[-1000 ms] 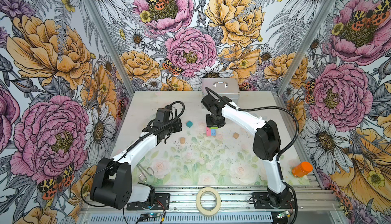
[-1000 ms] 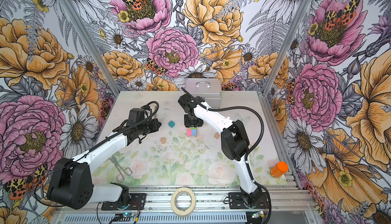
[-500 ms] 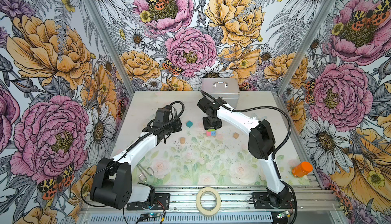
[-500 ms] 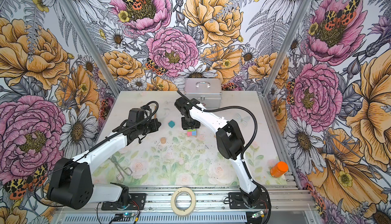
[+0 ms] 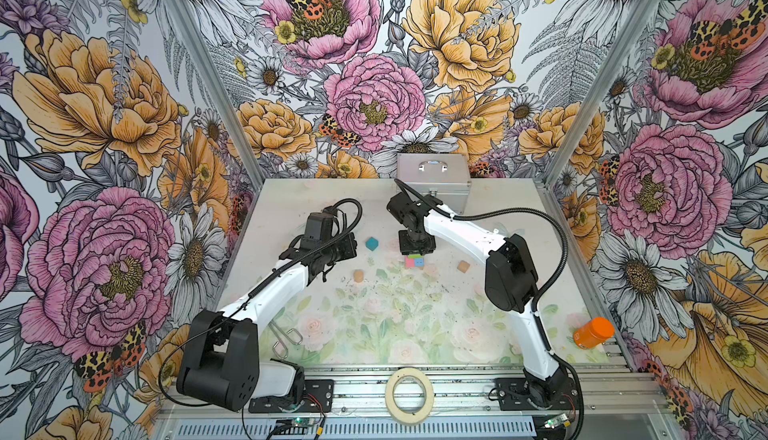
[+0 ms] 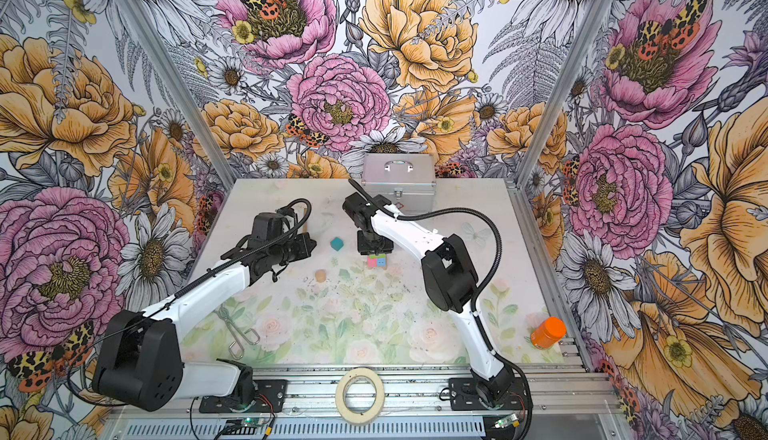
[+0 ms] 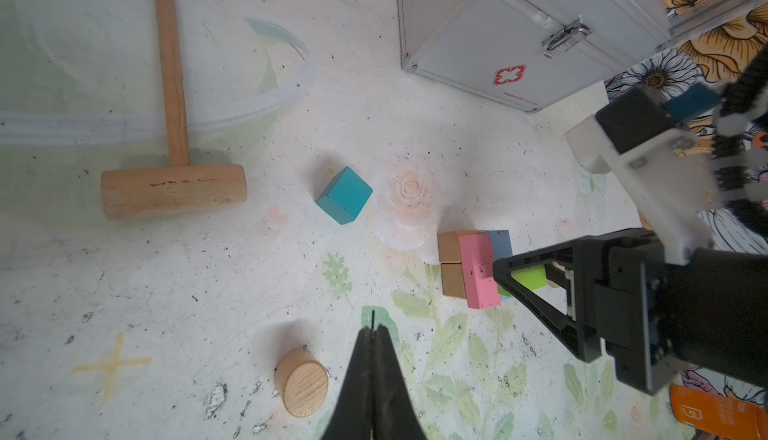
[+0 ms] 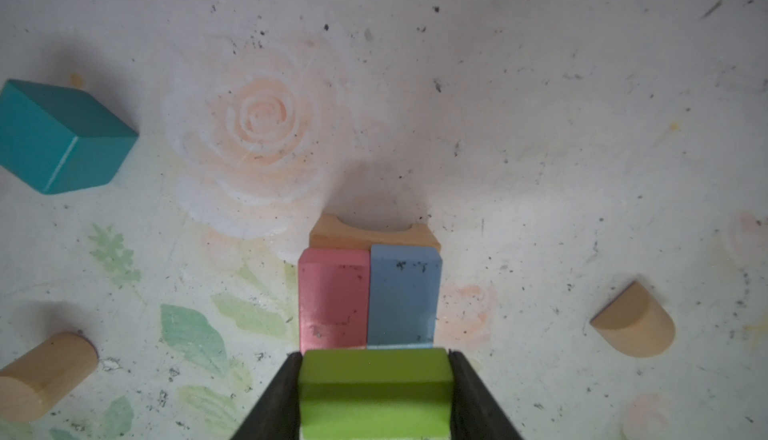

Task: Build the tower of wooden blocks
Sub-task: 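Lower the lime-green block onto the pink and blue blocks with the right gripper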

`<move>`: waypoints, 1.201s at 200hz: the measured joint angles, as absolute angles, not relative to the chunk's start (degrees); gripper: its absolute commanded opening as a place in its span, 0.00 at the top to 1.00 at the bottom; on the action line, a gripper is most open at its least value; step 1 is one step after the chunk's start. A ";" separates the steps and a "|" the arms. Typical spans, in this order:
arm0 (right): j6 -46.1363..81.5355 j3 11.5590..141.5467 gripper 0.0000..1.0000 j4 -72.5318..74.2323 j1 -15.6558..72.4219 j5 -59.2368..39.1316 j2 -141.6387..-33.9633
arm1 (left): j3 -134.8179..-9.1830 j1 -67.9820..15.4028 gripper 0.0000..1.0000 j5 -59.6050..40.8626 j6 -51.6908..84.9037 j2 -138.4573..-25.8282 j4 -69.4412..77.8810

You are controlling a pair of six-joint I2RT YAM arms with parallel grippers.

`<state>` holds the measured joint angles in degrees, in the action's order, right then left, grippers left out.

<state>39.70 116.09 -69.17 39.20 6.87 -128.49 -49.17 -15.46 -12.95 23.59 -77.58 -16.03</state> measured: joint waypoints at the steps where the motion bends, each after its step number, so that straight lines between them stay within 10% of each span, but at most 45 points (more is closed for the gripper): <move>1: 39.70 116.09 1.00 -69.12 39.20 6.90 -128.49 | -49.17 -15.46 1.00 -12.95 23.59 -77.58 -16.03; 240: 43.57 113.38 1.00 -66.24 39.20 6.90 -128.49 | -49.17 -15.46 1.00 -12.97 23.59 -77.58 -16.03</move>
